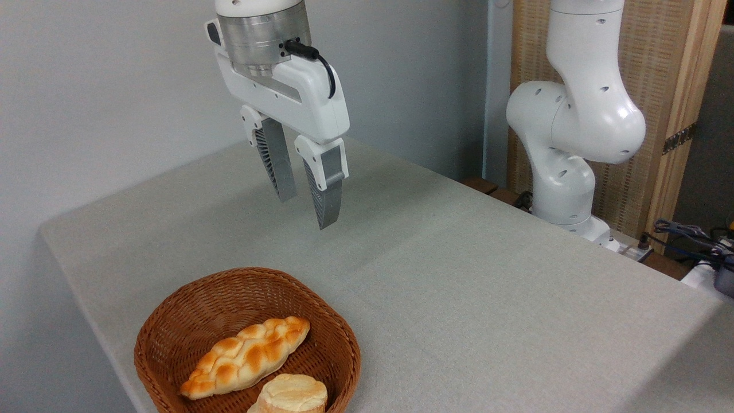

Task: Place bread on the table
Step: 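Lower the open gripper down over the braided roll in the basket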

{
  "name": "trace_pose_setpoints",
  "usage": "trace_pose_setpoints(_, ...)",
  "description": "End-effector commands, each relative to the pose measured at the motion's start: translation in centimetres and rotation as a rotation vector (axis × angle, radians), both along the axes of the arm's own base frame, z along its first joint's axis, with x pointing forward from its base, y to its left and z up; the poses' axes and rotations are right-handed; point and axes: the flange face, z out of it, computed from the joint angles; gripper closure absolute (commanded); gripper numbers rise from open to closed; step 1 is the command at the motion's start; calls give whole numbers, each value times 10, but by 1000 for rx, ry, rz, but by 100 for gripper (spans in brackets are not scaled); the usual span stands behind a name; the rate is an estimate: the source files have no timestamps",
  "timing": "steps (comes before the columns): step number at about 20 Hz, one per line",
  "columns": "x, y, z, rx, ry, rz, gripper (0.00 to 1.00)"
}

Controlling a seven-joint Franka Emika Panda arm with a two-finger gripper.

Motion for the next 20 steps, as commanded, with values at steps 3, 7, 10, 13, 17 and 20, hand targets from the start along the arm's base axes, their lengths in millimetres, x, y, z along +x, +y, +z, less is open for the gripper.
trace_pose_setpoints(3,3,3,2,-19,-14,-5,0)
trace_pose_setpoints(7,8,3,6,-23,-56,-1,0)
trace_pose_setpoints(10,21,1,1,-40,-109,14,0)
trace_pose_setpoints(13,41,-12,-17,-42,-151,6,0)
trace_pose_setpoints(17,68,-23,-51,-42,-196,-3,0)
trace_pose_setpoints(20,81,-24,-85,-36,-174,-6,0)
